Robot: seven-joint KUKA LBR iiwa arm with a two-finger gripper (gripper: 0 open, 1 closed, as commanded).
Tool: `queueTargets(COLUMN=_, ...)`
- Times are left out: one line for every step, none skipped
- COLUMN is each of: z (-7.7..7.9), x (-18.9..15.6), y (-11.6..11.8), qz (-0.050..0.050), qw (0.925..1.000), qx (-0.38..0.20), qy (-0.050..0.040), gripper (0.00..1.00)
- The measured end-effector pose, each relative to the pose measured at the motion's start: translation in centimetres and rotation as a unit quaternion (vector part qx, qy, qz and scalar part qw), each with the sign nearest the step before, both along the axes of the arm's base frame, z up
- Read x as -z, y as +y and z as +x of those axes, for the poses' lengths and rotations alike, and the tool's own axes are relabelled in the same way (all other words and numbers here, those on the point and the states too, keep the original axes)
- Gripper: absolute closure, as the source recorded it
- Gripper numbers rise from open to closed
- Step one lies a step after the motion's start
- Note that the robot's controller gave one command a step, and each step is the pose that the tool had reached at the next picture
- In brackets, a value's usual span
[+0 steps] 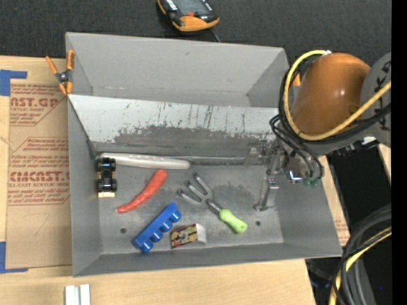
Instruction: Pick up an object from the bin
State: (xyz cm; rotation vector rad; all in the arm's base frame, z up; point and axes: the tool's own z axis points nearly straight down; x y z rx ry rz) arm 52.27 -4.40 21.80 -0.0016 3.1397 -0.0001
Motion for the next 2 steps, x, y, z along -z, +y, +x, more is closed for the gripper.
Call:
queueTargets(z=0.0, x=0.0, y=0.0, qz=0.0, qw=1.0, qx=0.0, qy=0.0, gripper=0.0)
queueTargets(z=-1.8, x=8.2, y=1.7, qz=0.001, qw=0.9993, qx=0.036, qy=-0.0024, gripper=0.0)
